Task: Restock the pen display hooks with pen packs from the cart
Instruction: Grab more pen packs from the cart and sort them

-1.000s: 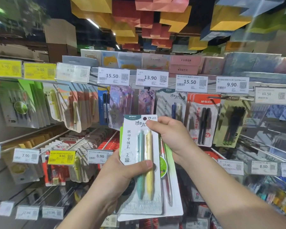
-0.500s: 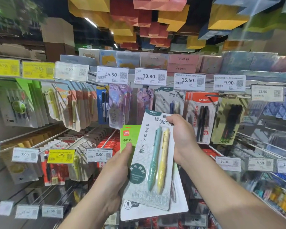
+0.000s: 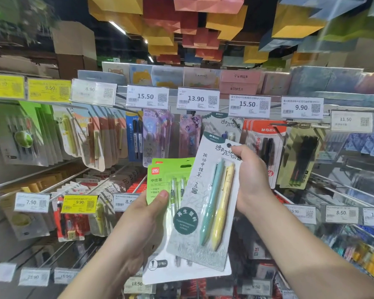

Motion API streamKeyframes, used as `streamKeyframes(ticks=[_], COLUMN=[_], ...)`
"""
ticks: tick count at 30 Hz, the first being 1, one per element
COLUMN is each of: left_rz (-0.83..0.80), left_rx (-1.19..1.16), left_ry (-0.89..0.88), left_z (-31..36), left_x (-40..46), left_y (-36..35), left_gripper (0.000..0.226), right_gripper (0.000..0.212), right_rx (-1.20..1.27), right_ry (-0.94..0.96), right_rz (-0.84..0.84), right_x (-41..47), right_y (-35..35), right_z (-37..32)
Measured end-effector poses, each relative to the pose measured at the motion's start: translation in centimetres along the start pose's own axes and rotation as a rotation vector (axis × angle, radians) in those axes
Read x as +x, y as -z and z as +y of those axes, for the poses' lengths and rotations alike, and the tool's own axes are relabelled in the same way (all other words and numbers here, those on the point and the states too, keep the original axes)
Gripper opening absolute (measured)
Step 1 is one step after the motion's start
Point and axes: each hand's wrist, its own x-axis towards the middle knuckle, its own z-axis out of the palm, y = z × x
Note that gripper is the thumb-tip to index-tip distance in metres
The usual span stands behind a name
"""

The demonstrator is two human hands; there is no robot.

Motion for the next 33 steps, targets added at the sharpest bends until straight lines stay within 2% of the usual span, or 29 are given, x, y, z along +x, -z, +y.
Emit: streamKeyframes(ticks=[6,9,11,13,14,15,17,19,21,24,26,31,33], left_rz=[0.115,0.134,0.147,0.157,0.165,0.163,0.179,0.161,0.16,0.149,0.141,0.165,0.164], left_rx=[0.059,0.037,0.016,0.022,0.027,0.023,0.031,0.034,-0.002,-0.033,-0.025,-0.013,-0.015], left_ry=[-0.005,0.0,0.0,-0.004,-0.006,-0.01,-0.014,-0.018,-0.027,-0.02,-0.017,-0.011,-0.011], left_z=[0.9,0.9,0.9,0.9,0.9,1.1,1.3,1.3,1.3,1.2,1.1,1.1,1.1], left_x=[0.2,0.4,0.6,0.8,1.0,1.0,0.9,1.0,1.1,1.5,1.5,1.4,1.3], left_y=[1.8,2.4,2.5,2.4,2.4,2.5,2.5,2.7,2.6,2.6,2.5,2.5,2.5], left_gripper=[0.012,0.024,0.032,0.026,0.016,0.007,0.006,0.025,0.037,0.027,0.024,0.022,0.022], right_gripper=[0.028,0.038,0.028,0.02,0.019,0.02,0.023,0.026,0.039,0.048,0.058,0.05,0.054], right_rx=[-0.073,-0.116,-0.148,-0.176,-0.194,-0.22,-0.302,-0.379,-0.479,-0.619,-0.634,-0.602,-0.582], right_ry=[0.139,0.149,0.141,0.159,0.17,0.187,0.222,0.279,0.312,0.307,0.318,0.342,0.348], right_rz=[-0.028,-0.124,-0.159,-0.145,-0.143,-0.147,-0.135,-0.118,-0.084,0.009,0.037,0.073,0.072], right_x=[0.4,0.5,0.6,0.9,1.1,1.3,2.0,2.7,3.2,4.2,4.6,5.0,5.2], right_y=[1.5,2.3,2.7,2.9,3.0,2.9,2.8,2.7,2.3,1.9,1.7,1.2,1.2], right_z=[-2.1,-3.0,-3.4,-3.8,-3.9,-4.1,-4.2,-4.4,-4.7,-5.1,-5.1,-4.8,-4.6])
